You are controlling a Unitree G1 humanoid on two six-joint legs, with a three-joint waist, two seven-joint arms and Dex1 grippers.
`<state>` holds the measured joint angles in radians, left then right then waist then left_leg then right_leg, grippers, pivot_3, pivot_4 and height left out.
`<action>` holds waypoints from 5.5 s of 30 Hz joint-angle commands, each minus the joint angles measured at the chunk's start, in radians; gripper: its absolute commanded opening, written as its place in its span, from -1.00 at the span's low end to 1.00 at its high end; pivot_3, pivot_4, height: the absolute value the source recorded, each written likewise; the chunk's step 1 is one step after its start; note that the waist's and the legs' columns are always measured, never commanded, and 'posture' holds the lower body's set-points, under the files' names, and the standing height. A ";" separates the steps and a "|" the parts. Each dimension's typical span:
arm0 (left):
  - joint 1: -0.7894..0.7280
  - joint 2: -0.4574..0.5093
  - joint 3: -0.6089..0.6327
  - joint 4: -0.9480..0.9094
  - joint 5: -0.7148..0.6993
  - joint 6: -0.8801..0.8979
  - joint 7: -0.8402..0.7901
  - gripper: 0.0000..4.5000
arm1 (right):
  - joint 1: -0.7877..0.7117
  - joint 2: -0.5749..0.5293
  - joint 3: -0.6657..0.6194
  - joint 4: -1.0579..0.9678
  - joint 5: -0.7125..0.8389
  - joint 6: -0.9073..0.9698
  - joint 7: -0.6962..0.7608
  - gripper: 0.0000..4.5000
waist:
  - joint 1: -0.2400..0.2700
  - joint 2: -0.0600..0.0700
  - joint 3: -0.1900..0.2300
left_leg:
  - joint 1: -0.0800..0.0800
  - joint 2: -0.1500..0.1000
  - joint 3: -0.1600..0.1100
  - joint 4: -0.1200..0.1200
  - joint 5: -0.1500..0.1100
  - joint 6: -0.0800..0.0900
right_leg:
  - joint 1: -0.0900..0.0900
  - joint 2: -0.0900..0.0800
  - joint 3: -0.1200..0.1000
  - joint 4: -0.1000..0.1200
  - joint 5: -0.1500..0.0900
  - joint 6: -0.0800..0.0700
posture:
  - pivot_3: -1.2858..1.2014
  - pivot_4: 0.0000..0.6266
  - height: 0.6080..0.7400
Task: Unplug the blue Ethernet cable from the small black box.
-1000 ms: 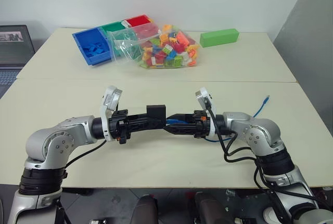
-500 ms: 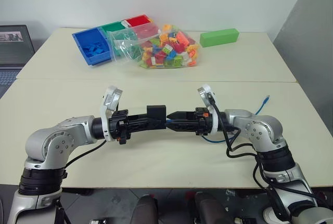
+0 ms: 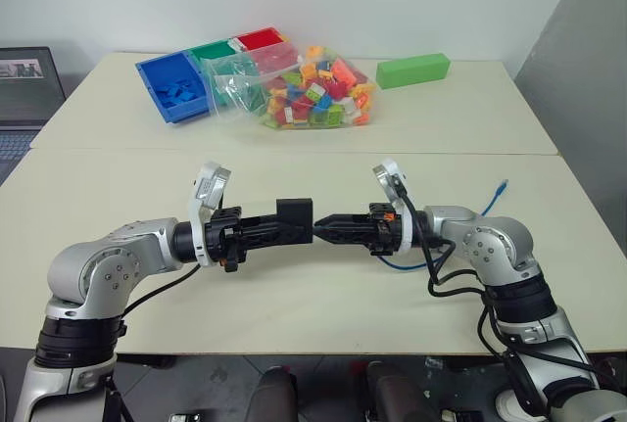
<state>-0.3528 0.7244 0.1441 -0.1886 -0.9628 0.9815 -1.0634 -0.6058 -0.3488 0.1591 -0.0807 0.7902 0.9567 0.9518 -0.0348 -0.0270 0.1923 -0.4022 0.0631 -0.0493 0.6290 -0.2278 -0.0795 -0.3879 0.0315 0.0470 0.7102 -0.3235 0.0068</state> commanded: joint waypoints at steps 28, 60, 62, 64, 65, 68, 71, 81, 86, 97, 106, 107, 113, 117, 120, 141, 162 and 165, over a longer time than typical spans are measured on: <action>0.011 0.038 0.054 0.009 -0.005 -0.002 -0.005 -0.65 | 0.030 -0.163 -0.018 -0.002 -0.060 -0.045 0.094 -0.98 | 0.000 0.000 0.000 | -0.001 0.000 0.000 -0.001 0.000 0.000 | 0.000 0.000 0.000 -0.002 0.000 0.000 | 0.03 -0.52 1.00; 0.005 0.011 0.004 -0.018 -0.021 -0.004 -0.007 -0.65 | 0.080 -0.022 -0.074 -0.075 0.061 0.062 -0.054 0.10 | 0.000 0.000 0.001 | -0.004 0.000 0.000 -0.001 0.000 0.000 | -0.001 0.000 0.000 -0.007 0.000 0.000 | 0.03 -0.52 1.00; 0.006 0.011 0.004 -0.017 -0.020 -0.005 -0.007 -0.65 | 0.081 -0.010 -0.078 -0.077 0.066 0.067 -0.063 0.10 | 0.001 0.000 0.001 | -0.004 0.000 -0.001 -0.001 0.000 0.000 | -0.001 0.000 -0.001 -0.007 0.000 0.000 | 0.03 -0.52 1.00; 0.007 0.011 0.004 -0.014 -0.018 -0.008 -0.009 -0.65 | 0.082 0.007 -0.080 -0.082 0.075 0.071 -0.076 0.10 | 0.001 0.000 0.001 | -0.004 0.000 -0.001 -0.001 0.000 0.000 | -0.001 0.000 -0.001 -0.007 0.000 0.000 | 0.03 -0.52 1.00; 0.009 0.012 0.005 -0.014 -0.017 -0.010 -0.010 -0.65 | 0.084 0.014 -0.080 -0.087 0.080 0.073 -0.083 0.10 | 0.001 0.000 0.001 | -0.004 0.000 -0.001 -0.001 0.000 0.000 | -0.001 0.000 -0.001 -0.007 0.000 0.000 | 0.03 -0.52 1.00; 0.013 0.013 0.006 -0.011 -0.014 -0.015 -0.013 -0.65 | 0.090 0.029 -0.077 -0.098 0.084 0.076 -0.099 0.10 | 0.000 0.000 0.001 | -0.004 0.000 -0.001 -0.001 0.000 0.000 | -0.001 0.000 -0.001 -0.007 0.000 0.000 | 0.03 -0.52 1.00; 0.016 0.012 0.005 -0.010 -0.013 -0.018 -0.014 -0.65 | 0.098 0.038 -0.074 -0.109 0.083 0.076 -0.110 0.10 | 0.001 0.000 0.001 | -0.004 0.000 -0.001 -0.001 0.000 0.000 | -0.001 0.000 -0.001 -0.007 0.000 0.000 | 0.03 -0.52 1.00; 0.020 0.011 -0.003 -0.005 -0.005 -0.029 -0.024 -0.65 | 0.101 0.050 -0.056 -0.112 0.064 0.064 -0.120 0.10 | 0.001 0.000 0.001 | -0.005 0.001 -0.001 -0.001 0.000 0.000 | -0.001 0.000 -0.001 -0.007 0.000 0.000 | 0.03 -0.52 1.00; 0.023 0.012 -0.003 -0.005 -0.002 -0.030 -0.030 -0.65 | 0.096 0.058 -0.057 -0.106 0.065 0.062 -0.122 0.10 | 0.001 0.000 0.001 | -0.004 0.000 -0.001 -0.001 0.000 0.000 | -0.001 0.000 -0.001 -0.007 0.000 0.000 | 0.03 -0.52 1.00; 0.019 0.009 -0.009 0.004 0.007 -0.038 -0.034 -0.65 | 0.094 0.044 -0.040 -0.109 0.046 0.048 -0.108 -0.29 | 0.001 0.000 0.001 | -0.005 0.000 -0.001 -0.001 0.000 0.000 | -0.001 0.000 -0.001 -0.007 0.000 0.000 | 0.03 -0.52 1.00; 0.019 0.009 -0.017 0.005 0.014 -0.039 -0.047 -0.65 | 0.088 0.039 -0.039 -0.105 0.048 0.045 -0.099 -0.96 | 0.001 0.000 0.001 | -0.005 0.000 -0.001 -0.001 0.000 0.000 | -0.001 0.000 -0.001 -0.007 0.000 0.000 | 0.03 -0.52 1.00; 0.020 0.010 -0.017 0.006 0.015 -0.039 -0.049 -0.65 | 0.088 0.038 -0.040 -0.104 0.049 0.047 -0.096 -0.96 | 0.001 0.000 0.001 | -0.005 0.000 -0.001 -0.001 0.000 0.000 | -0.001 0.000 -0.001 -0.007 0.000 0.000 | 0.03 -0.52 1.00; 0.029 0.015 -0.019 0.001 0.014 -0.033 -0.058 -0.65 | 0.080 0.031 -0.041 -0.102 0.057 0.058 -0.084 -0.96 | 0.001 0.000 0.001 | -0.005 0.001 -0.001 -0.001 0.000 0.000 | -0.001 0.000 -0.001 -0.007 0.000 0.000 | 0.03 -0.52 1.00; 0.039 0.022 -0.018 -0.003 0.019 -0.033 -0.060 -0.65 | 0.081 0.017 -0.050 -0.096 0.060 0.062 -0.075 -0.96 | 0.001 0.000 0.001 | -0.005 0.001 -0.001 -0.001 0.000 0.000 | -0.001 0.000 -0.001 -0.007 0.000 0.000 | 0.03 -0.52 1.00; 0.044 0.032 -0.011 0.008 0.030 -0.039 -0.064 -0.65 | 0.088 -0.008 -0.064 -0.095 0.066 0.071 -0.066 -0.96 | 0.001 0.000 0.001 | -0.005 0.001 -0.001 -0.001 0.000 0.000 | -0.001 0.000 -0.001 -0.007 0.000 0.000 | 0.03 -0.52 1.00; 0.062 0.017 0.029 -0.006 0.062 -0.075 0.010 -0.65 | 0.011 -0.042 -0.122 0.289 -0.326 -0.422 -0.271 -0.97 | -0.001 0.000 0.001 | -0.004 0.000 0.000 -0.001 0.000 0.000 | -0.001 0.000 0.000 -0.007 0.000 0.000 | 0.03 -0.52 1.00; 0.046 -0.123 0.108 0.055 0.315 -0.408 0.348 -0.65 | -0.054 -0.111 -0.105 0.336 -0.499 -0.650 -0.116 0.58 | 0.004 0.002 0.002 | -0.005 0.000 0.000 0.000 0.000 0.000 | -0.001 -0.001 0.000 -0.007 0.003 -0.005 | 0.03 -0.52 1.00; 0.016 -0.159 0.136 0.156 0.421 -0.556 0.434 -0.65 | -0.036 -0.138 -0.077 0.167 -0.450 -0.562 -0.051 0.58 | 0.002 0.002 0.002 | -0.005 0.001 -0.001 0.000 0.000 0.000 | -0.001 0.000 -0.001 -0.007 0.003 -0.005 | 0.03 -0.52 1.00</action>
<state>-0.3178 0.5723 0.2351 -0.0608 -0.5990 0.5228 -0.6771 -0.6462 -0.4758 0.0710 0.1953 0.2994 0.3509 0.8569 -0.0330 -0.0252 0.1938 -0.4073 0.0640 -0.0499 0.6289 -0.2277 -0.0797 -0.3887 0.0312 0.0463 0.7032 -0.3200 0.0017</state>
